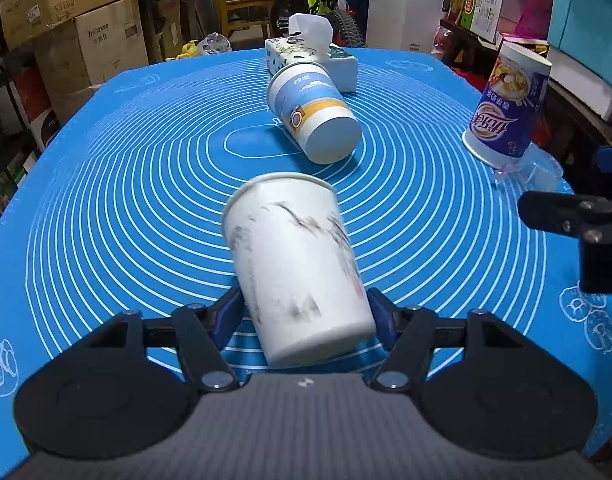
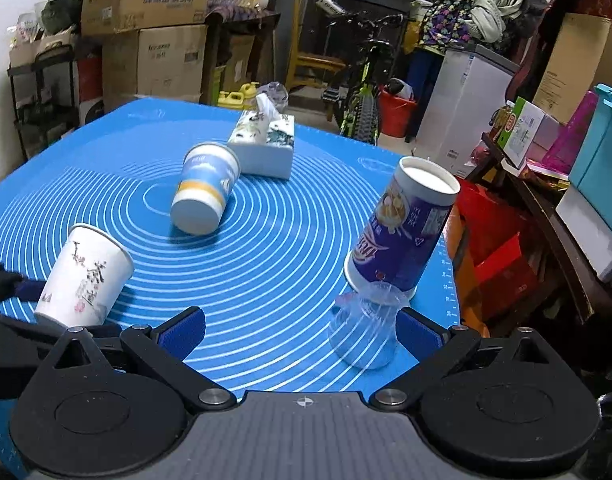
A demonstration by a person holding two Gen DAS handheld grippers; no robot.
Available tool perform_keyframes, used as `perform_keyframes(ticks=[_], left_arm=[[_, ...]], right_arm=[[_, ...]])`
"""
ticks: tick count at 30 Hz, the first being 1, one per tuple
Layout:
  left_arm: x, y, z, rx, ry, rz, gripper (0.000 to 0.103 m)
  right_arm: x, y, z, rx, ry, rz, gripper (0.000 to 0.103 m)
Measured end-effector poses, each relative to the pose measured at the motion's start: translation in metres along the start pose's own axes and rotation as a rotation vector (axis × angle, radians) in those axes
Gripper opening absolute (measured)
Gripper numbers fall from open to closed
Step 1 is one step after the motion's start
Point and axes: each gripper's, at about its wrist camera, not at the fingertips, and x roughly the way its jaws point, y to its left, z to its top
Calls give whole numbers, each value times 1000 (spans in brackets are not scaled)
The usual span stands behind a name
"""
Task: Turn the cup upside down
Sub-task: 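Lift the white cup with the left gripper toward the right gripper, then close the right gripper on the cup's base while the left gripper opens and releases it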
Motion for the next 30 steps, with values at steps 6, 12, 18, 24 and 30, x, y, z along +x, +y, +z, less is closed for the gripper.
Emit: perform_keyframes(ticks=[6,12,18,24,30], left_arm=[[-4,3,-3,-13,-10,19,90],[-8,8,-4,-29,-12,15,90],[-21,9,-4,-35,-29,-3,90],[-53,16,-5,-61,-76,-31,91],[-85,29,-15,-53,-142,7,96]], right_arm=[[3,4,-3,-22,17,12,101],[-1,8,-3,-47,19,13,101],[-11,14,3,-135,-2,-4,101],[-33,37,17,-413,-57,-72,101],[-50,85,25,-828,-86,-150,101]])
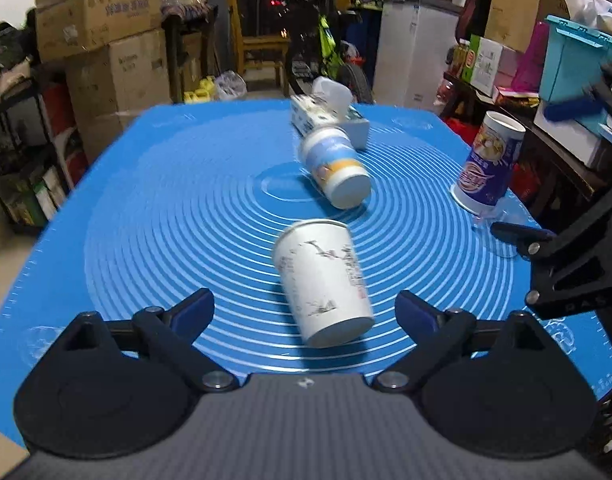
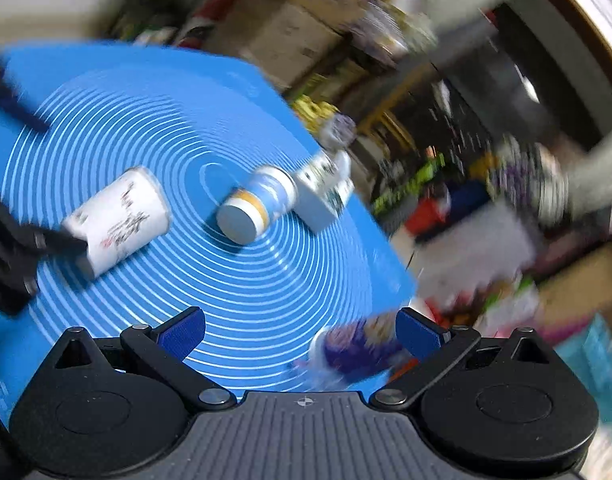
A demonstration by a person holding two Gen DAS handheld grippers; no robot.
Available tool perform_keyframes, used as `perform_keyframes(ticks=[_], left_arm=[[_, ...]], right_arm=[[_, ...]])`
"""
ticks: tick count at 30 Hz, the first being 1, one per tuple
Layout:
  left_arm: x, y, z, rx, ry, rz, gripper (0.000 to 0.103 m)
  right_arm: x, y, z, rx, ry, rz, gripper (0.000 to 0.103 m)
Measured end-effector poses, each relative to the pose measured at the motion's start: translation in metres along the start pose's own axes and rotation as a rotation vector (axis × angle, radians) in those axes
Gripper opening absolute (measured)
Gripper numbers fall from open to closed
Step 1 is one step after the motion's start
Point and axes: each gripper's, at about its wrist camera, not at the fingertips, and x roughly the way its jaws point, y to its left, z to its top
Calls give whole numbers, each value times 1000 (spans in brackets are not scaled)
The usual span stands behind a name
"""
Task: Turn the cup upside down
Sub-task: 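Close the right gripper on the cup's base while the left gripper opens and releases it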
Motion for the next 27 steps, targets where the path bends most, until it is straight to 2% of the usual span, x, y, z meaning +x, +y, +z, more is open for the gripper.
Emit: perform_keyframes(ticks=[4,9,12,18,23,27], left_arm=[[-8,13,-9,28,-35,90,97],[1,37,-25,6,-12,167,97],[5,55,-35,-31,0,201,97],[6,82,-45,-96,10,249,97],[6,95,-47,-136,7,245,97],[8,101,-49,-152,8,241,97]], right_arm=[[-9,40,26,-367,-27,-79,101],[-6,92,43,-773,-75,-151,101],[3,118,43,-988,-95,-176,101],[29,152,18,-1444,-223,-279,101],[49,163,1,-1709,-267,-290,101],[65,166,-6,-1869,-265,-272,101]])
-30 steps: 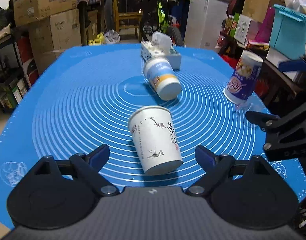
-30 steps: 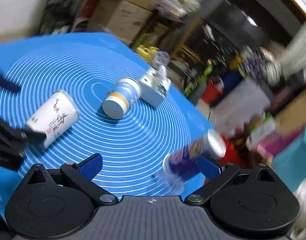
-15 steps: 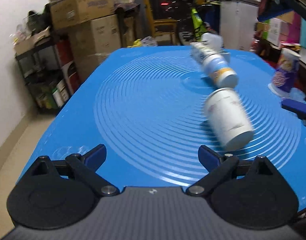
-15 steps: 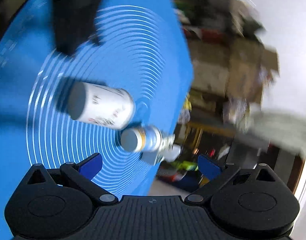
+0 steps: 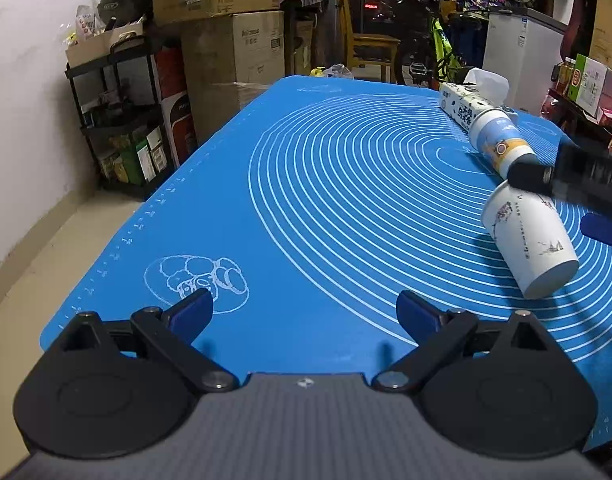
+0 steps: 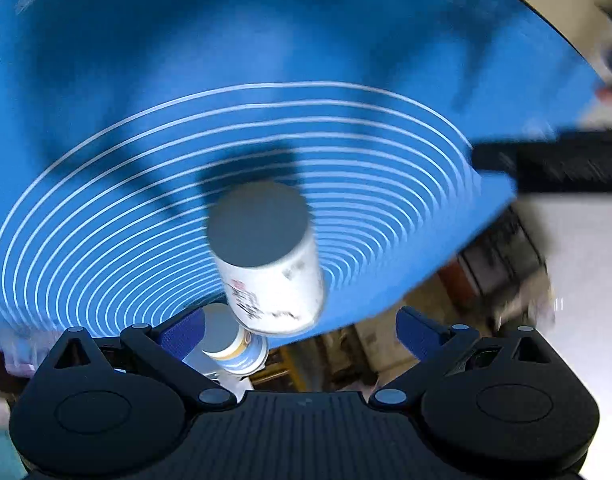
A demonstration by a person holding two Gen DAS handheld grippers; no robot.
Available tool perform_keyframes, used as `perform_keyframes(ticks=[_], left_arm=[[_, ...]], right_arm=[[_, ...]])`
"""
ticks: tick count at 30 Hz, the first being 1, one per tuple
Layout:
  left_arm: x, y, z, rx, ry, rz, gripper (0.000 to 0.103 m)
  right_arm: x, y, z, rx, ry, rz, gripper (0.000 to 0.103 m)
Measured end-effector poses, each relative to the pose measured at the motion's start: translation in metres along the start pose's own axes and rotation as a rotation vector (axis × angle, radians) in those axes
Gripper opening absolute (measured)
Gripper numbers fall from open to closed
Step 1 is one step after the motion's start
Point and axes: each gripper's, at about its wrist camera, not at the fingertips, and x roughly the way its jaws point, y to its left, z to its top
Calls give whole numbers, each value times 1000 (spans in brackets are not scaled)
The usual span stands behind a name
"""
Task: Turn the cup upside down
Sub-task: 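Close the right gripper on the cup's base while the left gripper opens and releases it, then turn the cup mouth-down with the right gripper and lower it onto the mat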
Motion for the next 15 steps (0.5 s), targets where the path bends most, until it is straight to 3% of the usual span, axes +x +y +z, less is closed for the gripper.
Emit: perform_keyframes(ticks=[3,7,9,11,15], left_arm=[[2,3,-2,-13,3,-8,97],[5,4,-2,-17,8,-16,98],[6,5,-3,-15,7,-19,98],[7,5,-2,-18,7,-22,98],[7,6,-2,-27,5,-32,98]], right_arm=[[8,1,5,-37,-25,27,100],[25,6,14,-69,-28,38,92],[30,11,17,-74,-27,37,82],[32,14,20,-53,-17,56,66],[35,2,20,49,-16,94,59]])
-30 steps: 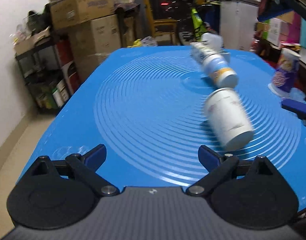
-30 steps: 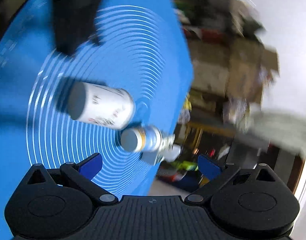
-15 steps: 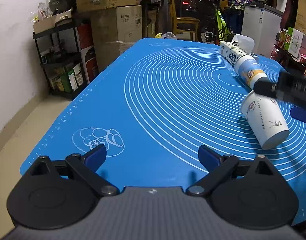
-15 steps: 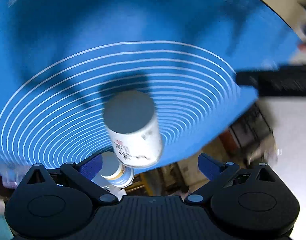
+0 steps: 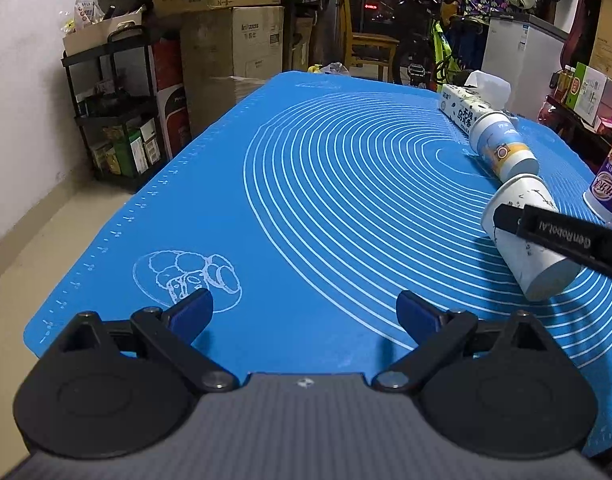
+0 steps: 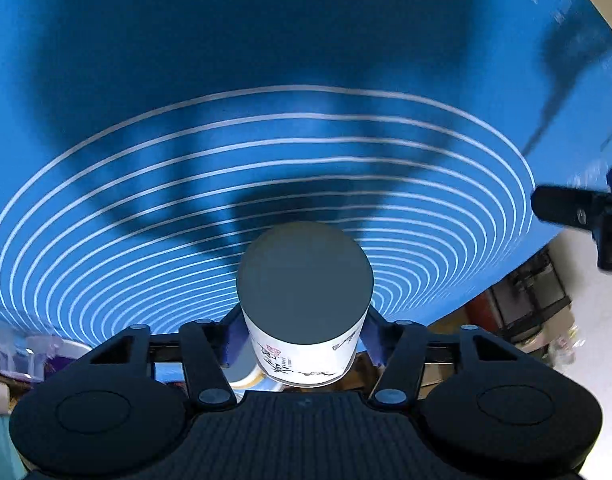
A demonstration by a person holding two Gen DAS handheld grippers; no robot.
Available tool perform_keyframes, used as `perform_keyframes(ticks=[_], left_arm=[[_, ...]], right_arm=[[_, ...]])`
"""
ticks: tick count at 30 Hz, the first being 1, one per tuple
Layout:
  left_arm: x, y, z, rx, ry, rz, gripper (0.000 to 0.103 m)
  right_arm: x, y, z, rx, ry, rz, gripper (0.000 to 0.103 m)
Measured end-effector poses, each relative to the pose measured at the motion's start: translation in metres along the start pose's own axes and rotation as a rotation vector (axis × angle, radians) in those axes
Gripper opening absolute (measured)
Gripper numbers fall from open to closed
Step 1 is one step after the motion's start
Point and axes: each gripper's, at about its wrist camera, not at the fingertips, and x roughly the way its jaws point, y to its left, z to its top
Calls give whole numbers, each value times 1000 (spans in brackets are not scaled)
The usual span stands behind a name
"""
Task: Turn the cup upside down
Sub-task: 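Turn the cup mouth-down with the right gripper and lower it onto the mat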
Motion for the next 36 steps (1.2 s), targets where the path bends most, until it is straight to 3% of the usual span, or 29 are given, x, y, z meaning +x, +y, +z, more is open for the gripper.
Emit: perform_keyframes(ticks=[5,11,16,25,31,36], left_arm=[[-1,0,0,3,-2,-4,97],[-2,0,3,6,-8,-7,97],[-4,-3,7,5,-16,-14,97],[-8,-17,13,18,-34,-27,97],[-7,-31,14,17,-44,-51,97],[-7,-42,13,21,-47,-60,97]], right_arm=[[-3,-35,-20,362,-12,42,57],[-9,-71,-77,996,-67,103,57],[-12,-73,-120,1490,-155,132,57],[-28,2,-196,2200,-238,126,57],[-33,60,-185,2595,-206,151,57],[-13,82,-163,2763,-158,196,57]])
